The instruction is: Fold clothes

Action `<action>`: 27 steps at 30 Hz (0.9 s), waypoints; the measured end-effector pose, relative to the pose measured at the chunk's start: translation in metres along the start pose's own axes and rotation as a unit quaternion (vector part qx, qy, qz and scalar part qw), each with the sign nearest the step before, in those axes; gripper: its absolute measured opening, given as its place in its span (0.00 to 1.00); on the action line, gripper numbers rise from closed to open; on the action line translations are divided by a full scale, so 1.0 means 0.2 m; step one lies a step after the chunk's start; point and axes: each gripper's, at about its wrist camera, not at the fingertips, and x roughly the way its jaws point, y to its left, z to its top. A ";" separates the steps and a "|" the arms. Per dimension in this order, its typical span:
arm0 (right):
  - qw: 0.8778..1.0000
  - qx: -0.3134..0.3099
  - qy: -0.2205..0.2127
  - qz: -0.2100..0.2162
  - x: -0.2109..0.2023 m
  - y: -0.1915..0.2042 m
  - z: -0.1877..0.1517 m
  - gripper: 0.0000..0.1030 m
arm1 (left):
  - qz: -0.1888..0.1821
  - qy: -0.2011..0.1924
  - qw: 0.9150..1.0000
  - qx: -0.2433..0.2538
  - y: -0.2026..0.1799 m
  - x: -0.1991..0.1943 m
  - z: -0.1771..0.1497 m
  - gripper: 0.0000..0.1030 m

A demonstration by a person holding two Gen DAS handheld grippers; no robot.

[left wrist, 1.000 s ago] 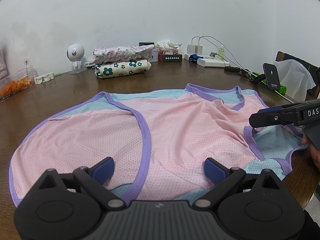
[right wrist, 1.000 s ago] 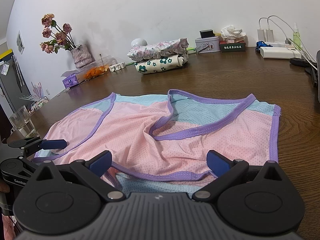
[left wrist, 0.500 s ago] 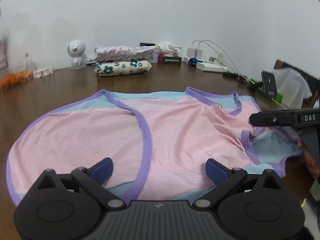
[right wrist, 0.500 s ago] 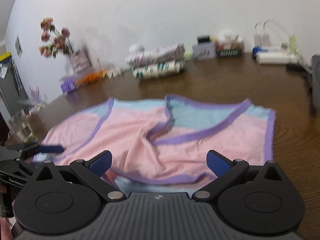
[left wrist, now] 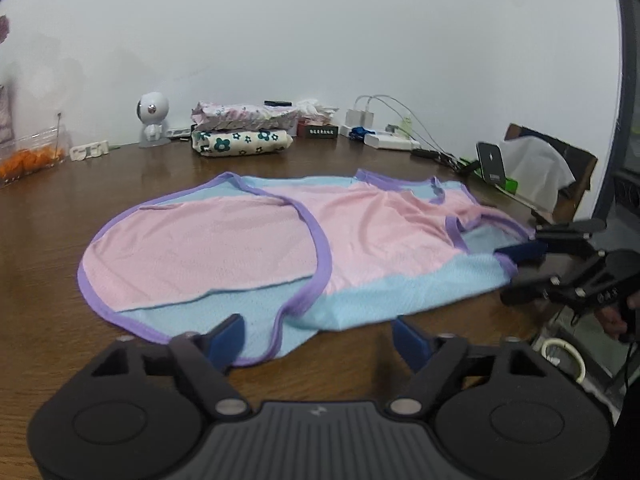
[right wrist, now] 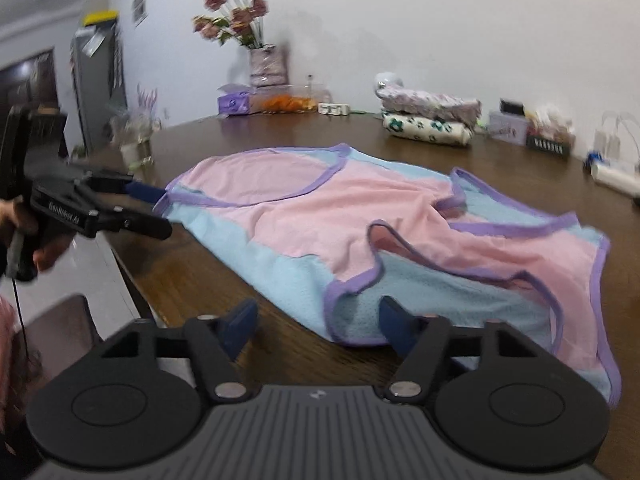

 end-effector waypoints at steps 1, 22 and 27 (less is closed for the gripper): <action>1.000 -0.004 -0.004 -0.004 0.00 0.00 0.00 0.29 | 0.002 -0.004 1.000 0.006 0.01 0.00 -0.01 0.51; 0.995 0.038 0.036 -0.080 0.26 -0.41 0.43 0.41 | 0.049 0.012 0.999 0.001 0.31 0.28 0.43 0.34; 0.998 0.011 0.032 -0.057 -0.06 -0.42 0.28 0.69 | 0.051 0.017 0.998 -0.041 0.37 0.11 0.28 0.51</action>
